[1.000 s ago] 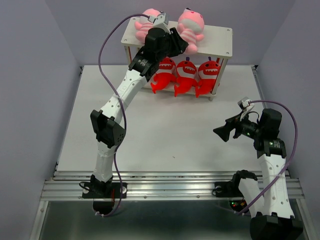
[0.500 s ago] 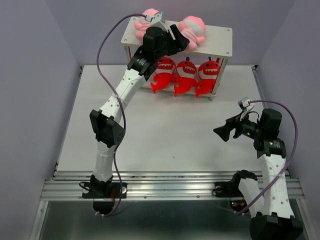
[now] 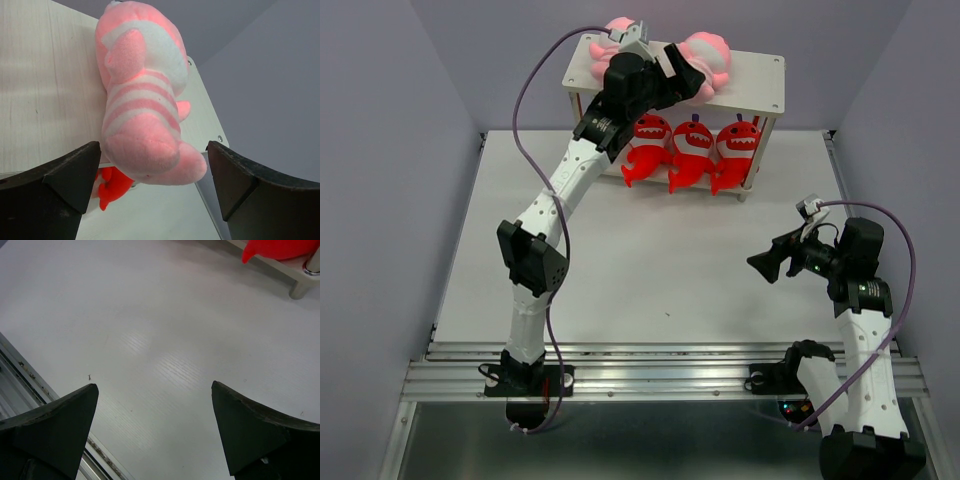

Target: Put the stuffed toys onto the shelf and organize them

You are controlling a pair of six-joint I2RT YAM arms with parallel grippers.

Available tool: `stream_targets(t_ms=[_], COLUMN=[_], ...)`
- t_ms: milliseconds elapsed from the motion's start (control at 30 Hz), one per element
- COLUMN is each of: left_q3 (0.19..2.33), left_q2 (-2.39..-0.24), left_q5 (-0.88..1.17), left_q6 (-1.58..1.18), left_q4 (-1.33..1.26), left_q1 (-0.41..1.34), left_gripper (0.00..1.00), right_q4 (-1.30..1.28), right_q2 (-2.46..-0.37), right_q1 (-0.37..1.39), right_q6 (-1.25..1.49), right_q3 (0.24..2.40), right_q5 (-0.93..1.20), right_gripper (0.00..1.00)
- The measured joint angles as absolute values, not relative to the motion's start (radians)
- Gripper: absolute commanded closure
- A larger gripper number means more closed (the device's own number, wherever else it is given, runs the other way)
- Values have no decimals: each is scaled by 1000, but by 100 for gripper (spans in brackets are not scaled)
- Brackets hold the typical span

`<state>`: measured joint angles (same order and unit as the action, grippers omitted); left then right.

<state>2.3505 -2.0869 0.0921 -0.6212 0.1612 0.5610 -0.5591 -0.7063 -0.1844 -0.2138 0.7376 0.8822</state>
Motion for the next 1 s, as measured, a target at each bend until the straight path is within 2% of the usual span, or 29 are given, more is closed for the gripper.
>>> stream_targets(t_ms=[300,633,800,1000], left_q3=[2269,2088,1783,1269], left_q2=[-1992,-1731,-1422,-928], left_q5=[96,146,161,101], left_q6=[-615,-546,-442,-300], left_q4=[160,150,101,13], left_q1=[561,561,561,561], left_gripper=[1,1,1,1], right_q4=[-558,-554,-549,-542], right_q2=[-706,-687,-680,-723], right_q1=[-184,-184,-184,-184], right_q6=[-214,-217,-212,-152], right_q3=[738,737,737,748], right_q5=[871,850,818,731], right_gripper=[0,0,0,0])
